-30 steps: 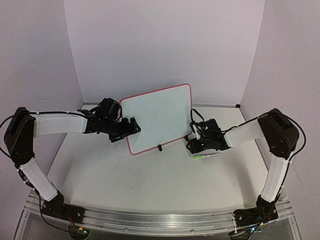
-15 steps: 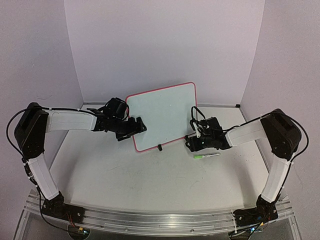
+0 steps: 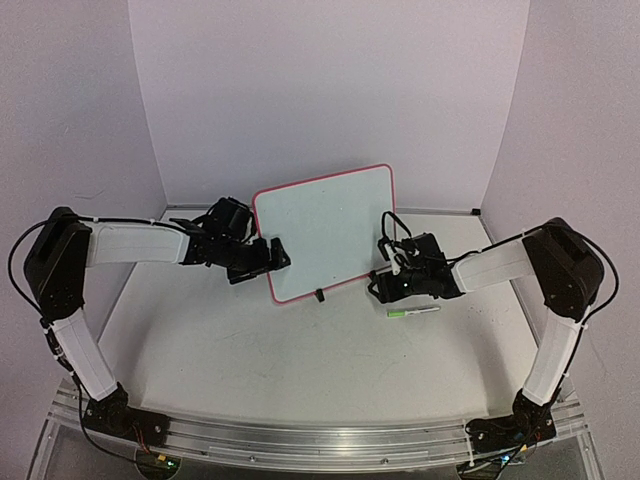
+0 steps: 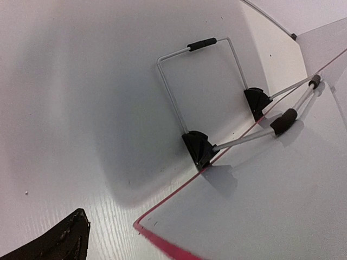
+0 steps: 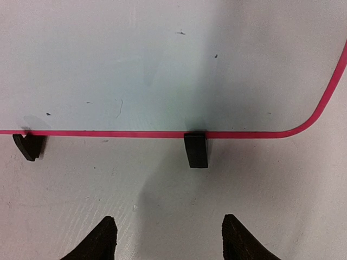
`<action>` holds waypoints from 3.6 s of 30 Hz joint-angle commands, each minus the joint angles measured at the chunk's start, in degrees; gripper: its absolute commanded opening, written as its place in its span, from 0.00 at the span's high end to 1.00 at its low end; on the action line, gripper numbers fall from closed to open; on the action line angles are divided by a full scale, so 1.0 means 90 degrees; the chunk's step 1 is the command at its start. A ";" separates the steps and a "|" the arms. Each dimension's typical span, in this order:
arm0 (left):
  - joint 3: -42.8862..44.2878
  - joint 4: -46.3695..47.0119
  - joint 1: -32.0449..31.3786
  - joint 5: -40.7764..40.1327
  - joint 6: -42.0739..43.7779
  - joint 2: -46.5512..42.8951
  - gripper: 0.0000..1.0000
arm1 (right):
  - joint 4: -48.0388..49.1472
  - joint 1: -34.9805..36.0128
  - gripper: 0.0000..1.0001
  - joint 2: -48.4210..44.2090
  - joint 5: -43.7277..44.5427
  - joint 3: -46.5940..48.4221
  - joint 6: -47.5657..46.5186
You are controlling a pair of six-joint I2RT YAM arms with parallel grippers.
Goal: Write a sentence on the whiteboard
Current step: Adjust the whiteboard at the center of the board, then move the whiteboard to the center of the board.
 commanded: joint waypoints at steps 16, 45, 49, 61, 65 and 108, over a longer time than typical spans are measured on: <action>-0.1039 -0.0824 0.0882 0.0185 0.0593 -0.2150 0.01 | 0.0150 -0.0106 0.48 0.0951 0.0178 0.1012 -0.0241; -0.1331 -0.1184 0.1019 0.0004 0.0714 -0.2628 0.01 | 0.1340 -0.0109 0.84 0.1458 0.0066 0.0817 -0.0509; -0.1366 -0.1163 0.1019 0.0000 0.0710 -0.2628 0.01 | 0.1402 -0.0095 0.92 0.1422 0.0050 0.0744 -0.0509; -0.1437 -0.1181 0.1066 -0.0040 0.0792 -0.2754 0.01 | 0.1843 0.0249 1.00 0.0899 0.0672 0.0023 -0.0645; -0.1433 -0.1305 0.1084 -0.0182 0.0712 -0.2860 0.01 | 0.1941 0.0605 1.00 0.0543 0.1050 -0.0357 -0.0643; -0.1947 -0.2168 0.1205 -0.1537 0.1447 -0.4700 0.01 | -0.1042 0.2031 0.10 -0.4220 0.3980 -0.2570 0.2815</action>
